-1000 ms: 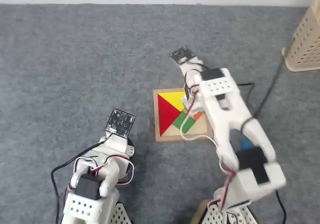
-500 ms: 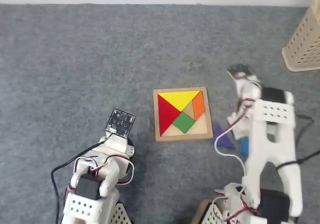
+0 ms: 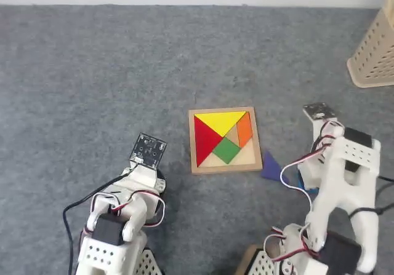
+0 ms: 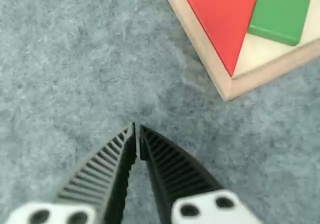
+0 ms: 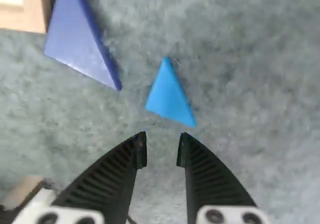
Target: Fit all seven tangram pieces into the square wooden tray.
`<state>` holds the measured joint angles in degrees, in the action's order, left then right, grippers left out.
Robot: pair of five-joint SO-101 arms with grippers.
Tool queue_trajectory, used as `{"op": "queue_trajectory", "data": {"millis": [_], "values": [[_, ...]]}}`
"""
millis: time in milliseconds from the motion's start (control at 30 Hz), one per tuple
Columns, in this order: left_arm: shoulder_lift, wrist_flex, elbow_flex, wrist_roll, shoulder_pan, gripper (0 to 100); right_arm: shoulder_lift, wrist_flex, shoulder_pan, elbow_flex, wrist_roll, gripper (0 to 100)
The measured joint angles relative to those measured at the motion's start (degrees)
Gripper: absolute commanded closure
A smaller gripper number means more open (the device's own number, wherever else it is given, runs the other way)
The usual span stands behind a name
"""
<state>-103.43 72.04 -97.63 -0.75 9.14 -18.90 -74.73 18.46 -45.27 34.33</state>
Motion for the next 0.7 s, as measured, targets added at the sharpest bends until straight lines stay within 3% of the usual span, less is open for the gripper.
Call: {"op": "queue_trajectory", "data": {"millis": [167,567,700], "values": [[0.0,0.0,0.0,0.0,0.0,99,7.74,4.22,0.26,-0.09,3.96,88.0],[0.0,0.0,0.0,0.0,0.0,99,15.3,11.16,8.26,1.32,4.75,88.7],[0.0,0.0,0.0,0.0,0.0,99,17.14,11.16,10.37,3.43,4.04,96.3]]}}
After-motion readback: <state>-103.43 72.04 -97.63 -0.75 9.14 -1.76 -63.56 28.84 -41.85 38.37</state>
